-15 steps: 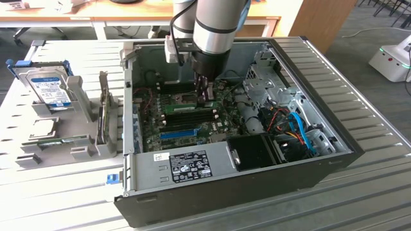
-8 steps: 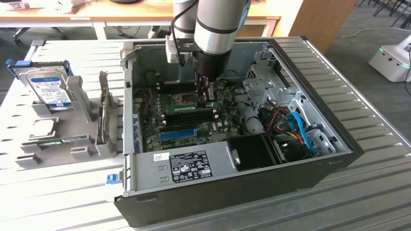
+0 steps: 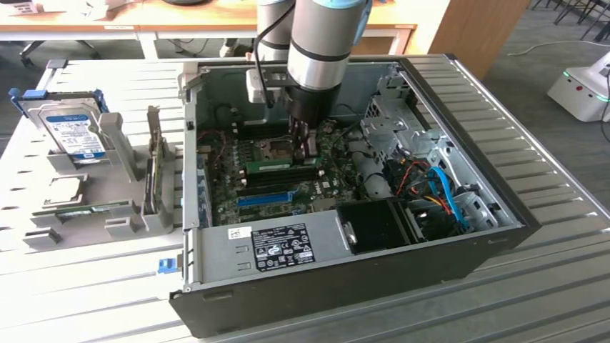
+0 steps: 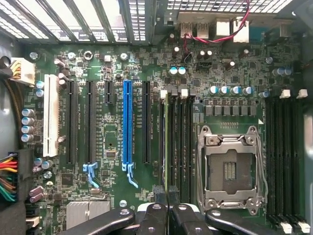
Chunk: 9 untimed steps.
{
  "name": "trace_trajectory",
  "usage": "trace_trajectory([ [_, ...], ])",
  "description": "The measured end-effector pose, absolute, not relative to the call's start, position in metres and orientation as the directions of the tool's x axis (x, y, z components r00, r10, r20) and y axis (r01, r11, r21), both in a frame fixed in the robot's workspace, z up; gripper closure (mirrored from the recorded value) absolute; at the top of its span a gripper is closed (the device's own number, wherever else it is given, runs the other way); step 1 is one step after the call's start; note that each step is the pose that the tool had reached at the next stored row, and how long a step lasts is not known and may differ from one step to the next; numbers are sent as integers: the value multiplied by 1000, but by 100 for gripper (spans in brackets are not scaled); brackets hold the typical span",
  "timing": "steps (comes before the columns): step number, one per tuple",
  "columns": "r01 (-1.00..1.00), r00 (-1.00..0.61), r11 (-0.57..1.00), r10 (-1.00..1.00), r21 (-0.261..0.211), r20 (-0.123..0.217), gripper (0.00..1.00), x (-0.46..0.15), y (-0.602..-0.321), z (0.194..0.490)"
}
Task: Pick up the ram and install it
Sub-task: 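Insert the ram into the slot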
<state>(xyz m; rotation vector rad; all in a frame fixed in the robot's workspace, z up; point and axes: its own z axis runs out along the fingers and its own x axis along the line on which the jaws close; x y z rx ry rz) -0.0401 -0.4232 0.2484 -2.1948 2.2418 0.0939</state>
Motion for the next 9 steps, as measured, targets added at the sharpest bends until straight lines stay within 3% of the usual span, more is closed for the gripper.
trace_trajectory([
  [9,-999,-22,20,-999,41,-44,88,-40,-423,237],
])
